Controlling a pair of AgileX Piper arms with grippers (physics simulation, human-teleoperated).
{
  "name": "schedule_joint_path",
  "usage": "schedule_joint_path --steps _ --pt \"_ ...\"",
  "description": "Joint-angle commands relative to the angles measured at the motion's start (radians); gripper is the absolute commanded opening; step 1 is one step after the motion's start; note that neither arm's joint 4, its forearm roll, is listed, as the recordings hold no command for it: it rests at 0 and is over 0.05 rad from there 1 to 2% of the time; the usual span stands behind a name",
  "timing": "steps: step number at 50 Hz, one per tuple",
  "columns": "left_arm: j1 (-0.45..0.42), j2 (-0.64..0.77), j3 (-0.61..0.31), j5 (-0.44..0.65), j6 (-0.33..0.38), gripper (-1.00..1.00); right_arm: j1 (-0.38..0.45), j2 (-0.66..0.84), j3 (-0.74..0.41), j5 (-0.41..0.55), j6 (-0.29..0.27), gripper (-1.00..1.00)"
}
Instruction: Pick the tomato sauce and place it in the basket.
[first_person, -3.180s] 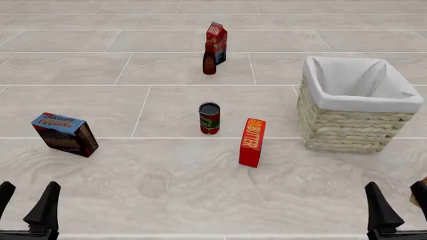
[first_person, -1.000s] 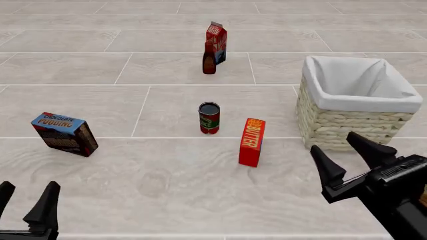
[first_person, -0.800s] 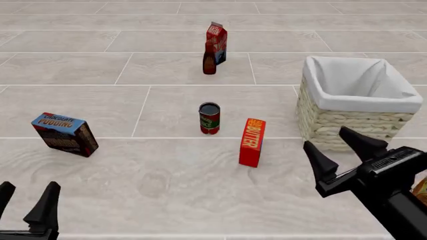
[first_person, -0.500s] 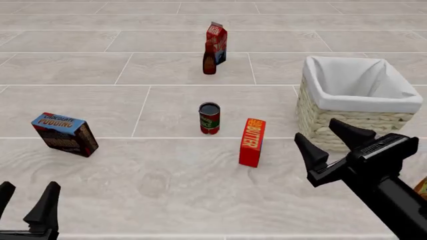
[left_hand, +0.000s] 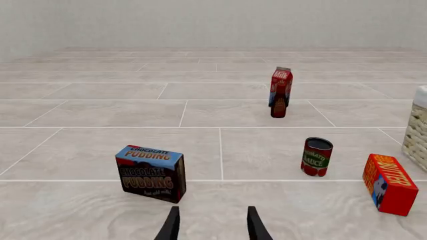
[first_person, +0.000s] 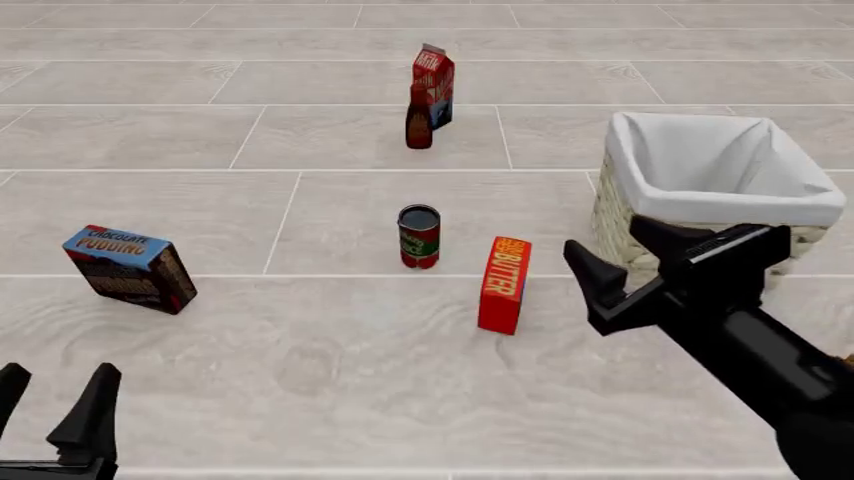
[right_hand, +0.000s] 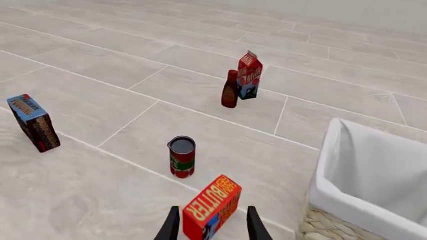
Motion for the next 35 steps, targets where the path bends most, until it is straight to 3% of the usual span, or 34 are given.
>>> schedule_joint_path --steps 1,13,22,27,35 --pt "0.000 0.000 0.000 0.000 0.000 1.00 0.009 0.040 -0.056 0.034 0.003 1.00" --pt "0.000 0.000 0.000 0.000 0.000 1.00 0.018 0.093 -0.132 0.074 -0.023 1.00" --pt "0.000 0.000 0.000 0.000 0.000 1.00 0.009 0.157 -0.194 0.096 -0.011 1.00" --pt "0.000 0.000 0.000 0.000 0.000 1.00 0.017 0.190 -0.236 0.115 -0.047 1.00" --pt "0.000 0.000 0.000 0.000 0.000 1.00 0.024 0.216 -0.287 0.151 -0.050 1.00"
